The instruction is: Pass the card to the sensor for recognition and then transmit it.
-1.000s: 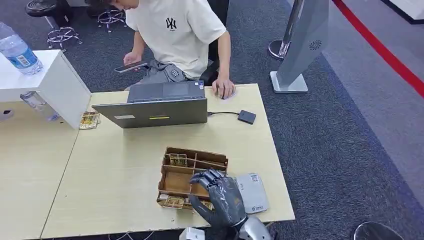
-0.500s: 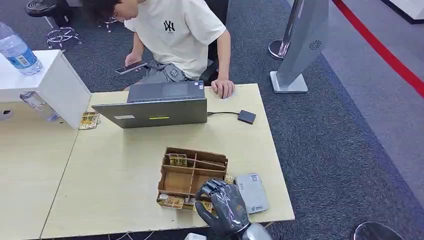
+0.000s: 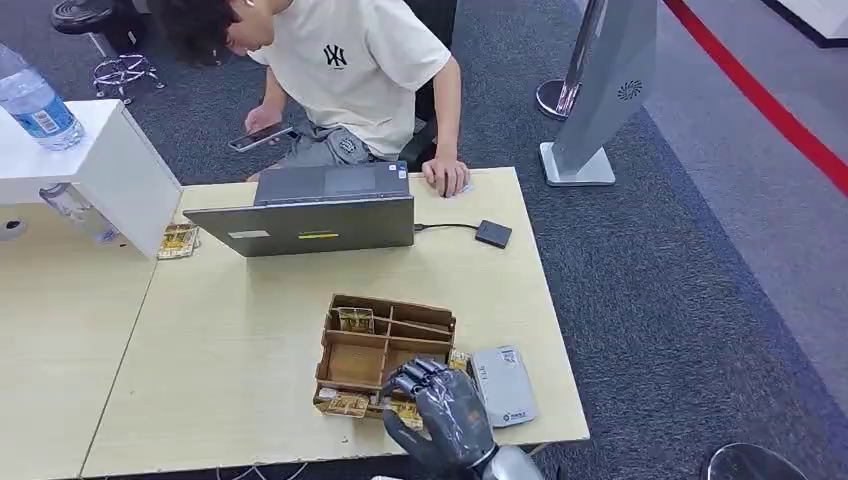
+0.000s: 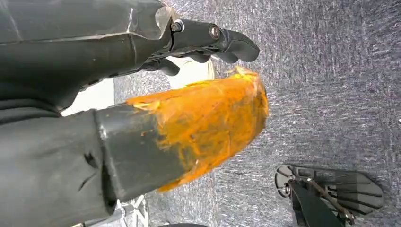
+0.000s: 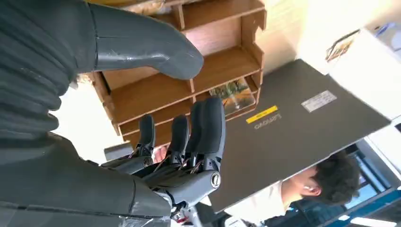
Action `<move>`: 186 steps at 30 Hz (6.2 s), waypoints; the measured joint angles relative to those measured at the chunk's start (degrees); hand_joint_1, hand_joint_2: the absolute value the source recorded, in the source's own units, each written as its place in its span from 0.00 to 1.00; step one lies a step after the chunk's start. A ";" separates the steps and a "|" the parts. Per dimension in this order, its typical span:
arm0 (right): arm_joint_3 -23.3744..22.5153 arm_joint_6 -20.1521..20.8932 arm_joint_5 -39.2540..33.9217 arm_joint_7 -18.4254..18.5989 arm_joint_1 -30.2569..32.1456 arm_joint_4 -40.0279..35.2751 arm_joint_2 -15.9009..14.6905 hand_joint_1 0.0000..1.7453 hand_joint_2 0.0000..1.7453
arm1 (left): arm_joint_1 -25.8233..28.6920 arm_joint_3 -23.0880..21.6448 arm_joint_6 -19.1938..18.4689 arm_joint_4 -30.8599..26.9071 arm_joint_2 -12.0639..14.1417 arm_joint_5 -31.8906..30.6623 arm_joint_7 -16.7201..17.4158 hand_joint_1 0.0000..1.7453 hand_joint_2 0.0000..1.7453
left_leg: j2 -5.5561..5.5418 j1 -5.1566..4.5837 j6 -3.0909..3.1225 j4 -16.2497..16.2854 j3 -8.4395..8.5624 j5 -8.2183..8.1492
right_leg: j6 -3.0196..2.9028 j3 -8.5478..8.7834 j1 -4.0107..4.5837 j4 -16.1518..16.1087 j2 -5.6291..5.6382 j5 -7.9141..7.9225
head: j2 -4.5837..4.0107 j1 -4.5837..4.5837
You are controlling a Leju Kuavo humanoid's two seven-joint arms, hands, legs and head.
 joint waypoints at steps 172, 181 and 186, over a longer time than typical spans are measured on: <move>-3.94 -3.76 1.84 -8.04 -0.74 10.21 5.64 0.90 1.00 | -0.13 2.45 0.76 0.00 -0.57 -1.38 0.68 0.00 0.00 | 0.40 -0.02 0.06 -0.01 0.34 -0.14 | 0.02 0.29 -0.01 -0.03 0.30 0.00 | 0.00 -0.02; -6.49 -3.76 1.95 -8.81 -0.25 9.05 7.30 0.92 1.00 | -0.13 2.45 0.74 0.00 -0.59 -1.66 0.98 0.00 0.00 | 0.40 -0.02 0.06 -0.01 0.32 -0.14 | 0.02 0.28 -0.01 -0.02 0.30 0.00 | 0.00 0.00; -7.91 -3.76 1.92 -9.33 0.26 7.74 8.04 1.00 1.00 | -0.13 2.45 0.74 0.00 -0.57 -2.10 0.98 0.00 0.00 | 0.40 -0.02 0.06 -0.01 0.31 -0.14 | 0.02 0.27 -0.01 -0.03 0.30 0.00 | 0.00 0.00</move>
